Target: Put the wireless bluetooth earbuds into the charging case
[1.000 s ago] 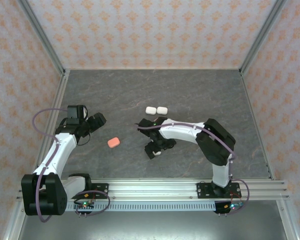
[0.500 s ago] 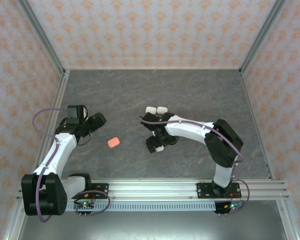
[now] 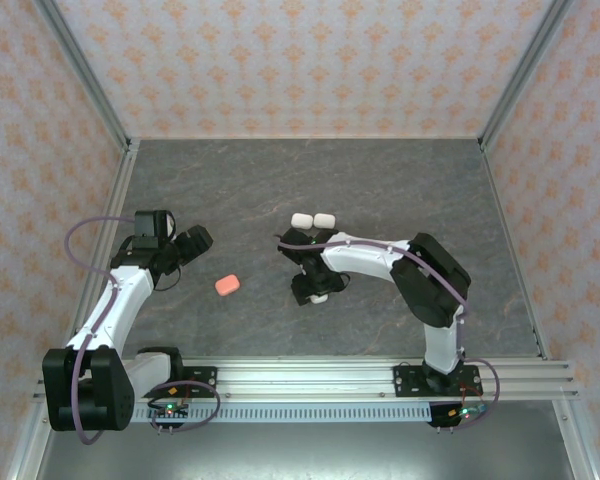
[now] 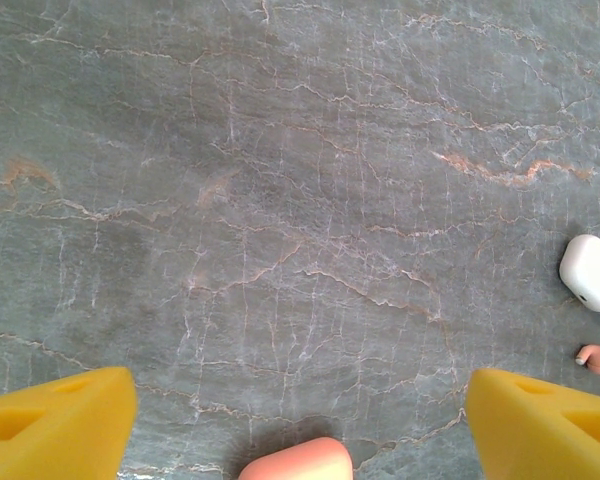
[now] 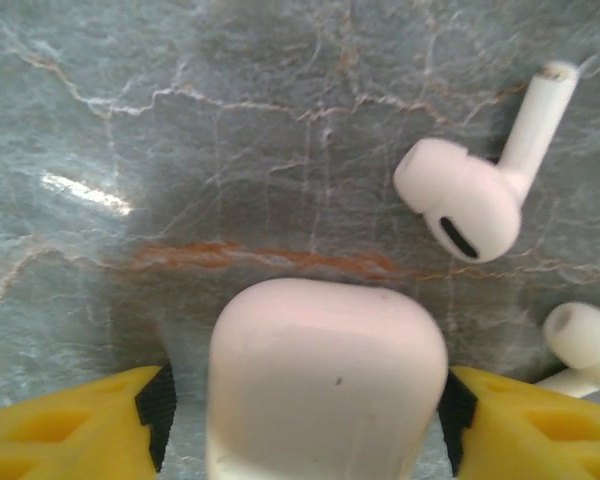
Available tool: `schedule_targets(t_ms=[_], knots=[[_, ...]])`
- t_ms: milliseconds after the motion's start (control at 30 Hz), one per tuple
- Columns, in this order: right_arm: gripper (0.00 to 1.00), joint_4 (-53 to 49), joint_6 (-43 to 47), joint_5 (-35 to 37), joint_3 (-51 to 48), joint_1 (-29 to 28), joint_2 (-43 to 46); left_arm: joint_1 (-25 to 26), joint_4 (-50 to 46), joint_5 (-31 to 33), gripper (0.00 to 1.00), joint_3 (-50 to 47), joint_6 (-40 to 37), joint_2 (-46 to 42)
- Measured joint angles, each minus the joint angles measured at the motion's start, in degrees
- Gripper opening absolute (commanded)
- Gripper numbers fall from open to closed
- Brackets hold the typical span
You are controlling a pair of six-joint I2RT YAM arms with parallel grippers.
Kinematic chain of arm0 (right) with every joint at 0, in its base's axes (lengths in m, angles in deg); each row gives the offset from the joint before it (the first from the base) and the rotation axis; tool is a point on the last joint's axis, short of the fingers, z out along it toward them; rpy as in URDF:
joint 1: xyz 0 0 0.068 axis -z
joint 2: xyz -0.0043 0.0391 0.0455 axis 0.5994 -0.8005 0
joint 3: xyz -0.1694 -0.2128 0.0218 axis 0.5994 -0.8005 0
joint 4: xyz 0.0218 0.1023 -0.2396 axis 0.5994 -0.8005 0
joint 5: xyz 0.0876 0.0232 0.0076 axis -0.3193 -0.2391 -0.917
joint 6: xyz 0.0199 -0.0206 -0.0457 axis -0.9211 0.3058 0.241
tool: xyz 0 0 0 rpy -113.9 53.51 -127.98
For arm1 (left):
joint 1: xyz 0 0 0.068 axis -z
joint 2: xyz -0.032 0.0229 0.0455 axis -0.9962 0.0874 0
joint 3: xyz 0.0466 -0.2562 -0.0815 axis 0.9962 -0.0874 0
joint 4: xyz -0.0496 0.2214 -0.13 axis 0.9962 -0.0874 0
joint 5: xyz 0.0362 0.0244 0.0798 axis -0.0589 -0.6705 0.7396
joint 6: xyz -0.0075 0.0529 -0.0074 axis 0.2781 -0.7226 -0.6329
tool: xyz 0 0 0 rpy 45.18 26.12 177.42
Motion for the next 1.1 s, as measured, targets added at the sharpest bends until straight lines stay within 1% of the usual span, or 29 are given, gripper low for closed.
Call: schedule_targets(t_ms=[67,200,400,633,733,833,1000,1100], knots=[[0.57,0.07,-0.28,-0.02,0.0,0.02,0.0,0.0,-0.02,-0.02,0.86,0.02,0.0,0.0],[0.51,0.28,-0.48,0.0,-0.04,0.13,0.13,0.0,0.0,-1.49,0.86,0.04,0.02,-0.02],[0.48,2.64,1.31,0.48,-2.62,0.46,3.02,0.0,0.02,-6.97,0.85,0.13,0.04,-0.63],[0.46,6.93,8.55,1.86,-4.63,1.46,14.01,1.03,0.63,-17.16,0.84,1.25,1.03,-1.79],[0.47,10.27,12.7,2.12,-5.64,1.46,19.08,3.23,1.9,-21.62,0.84,2.54,1.7,-2.14],[0.47,13.99,17.42,1.92,-7.41,1.46,24.28,6.95,2.73,-25.44,0.84,4.74,1.97,-2.14],[0.47,18.47,24.44,0.9,-8.35,1.46,29.7,13.6,3.78,-28.81,0.81,9.49,1.51,-1.86],[0.47,20.59,27.54,0.37,-8.61,1.46,31.39,16.35,4.9,-30.05,0.79,11.85,1.03,-0.96]])
